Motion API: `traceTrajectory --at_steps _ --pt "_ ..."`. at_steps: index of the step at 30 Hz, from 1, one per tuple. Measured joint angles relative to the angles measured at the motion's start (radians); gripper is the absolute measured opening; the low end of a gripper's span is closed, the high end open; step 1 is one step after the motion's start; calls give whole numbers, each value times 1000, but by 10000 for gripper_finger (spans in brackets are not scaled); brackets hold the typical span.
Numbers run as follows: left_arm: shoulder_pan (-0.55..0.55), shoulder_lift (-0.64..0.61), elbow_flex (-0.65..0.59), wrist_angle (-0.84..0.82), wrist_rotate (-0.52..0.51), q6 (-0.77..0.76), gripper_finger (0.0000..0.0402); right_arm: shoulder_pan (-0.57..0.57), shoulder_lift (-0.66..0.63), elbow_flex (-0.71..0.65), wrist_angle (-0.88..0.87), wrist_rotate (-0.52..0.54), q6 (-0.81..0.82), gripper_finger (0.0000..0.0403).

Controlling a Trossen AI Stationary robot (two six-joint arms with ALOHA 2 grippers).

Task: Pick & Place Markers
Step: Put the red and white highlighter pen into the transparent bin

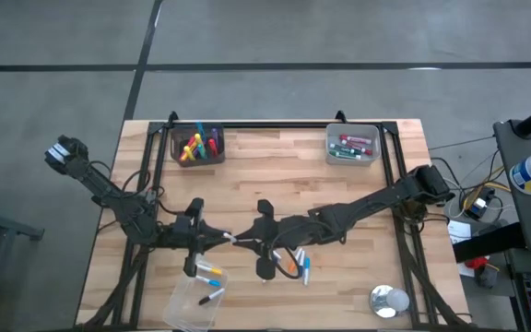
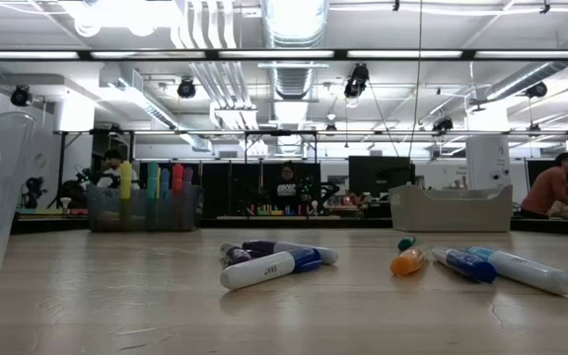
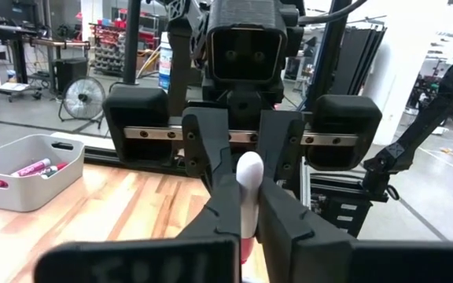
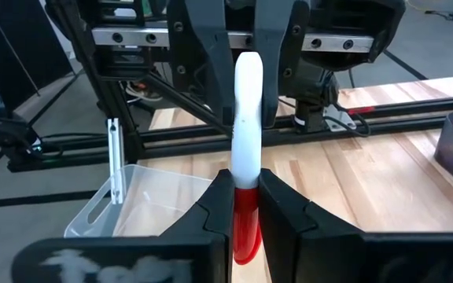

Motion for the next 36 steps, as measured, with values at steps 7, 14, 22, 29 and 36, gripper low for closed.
traceTrajectory --at_steps 7,14,22,29,36 --pt "0 0 0 -11 3 -8 21 0 0 0 -12 -3 11 44" --pt "-2 -3 1 -84 30 -109 24 12 -2 0 -211 -6 13 106" --pt "-4 -55 11 -297 355 -496 24 19 -1 -17 -398 8 9 151" --pt "-42 -25 4 -488 705 -965 24 14 -1 -80 -399 9 9 155" --pt "-51 62 2 -779 718 -1265 24 13 -1 -123 -394 9 43 143"
